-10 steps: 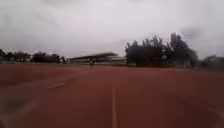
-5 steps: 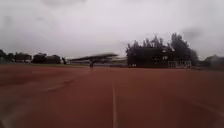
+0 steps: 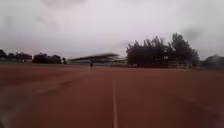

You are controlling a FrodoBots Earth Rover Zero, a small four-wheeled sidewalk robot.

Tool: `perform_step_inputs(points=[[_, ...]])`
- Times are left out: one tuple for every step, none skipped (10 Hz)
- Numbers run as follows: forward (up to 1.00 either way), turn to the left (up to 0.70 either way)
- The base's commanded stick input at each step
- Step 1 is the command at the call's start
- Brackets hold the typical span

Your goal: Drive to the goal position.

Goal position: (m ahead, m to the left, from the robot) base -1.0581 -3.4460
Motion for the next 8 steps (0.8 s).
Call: perform_step_inputs(points=[[0.5,0.0],[0.5,0.0],[0.5,0.0],[0.5,0.0],[0.5,0.0],[0.5,0.0],[0.5,0.0],[0.5,0.0]])
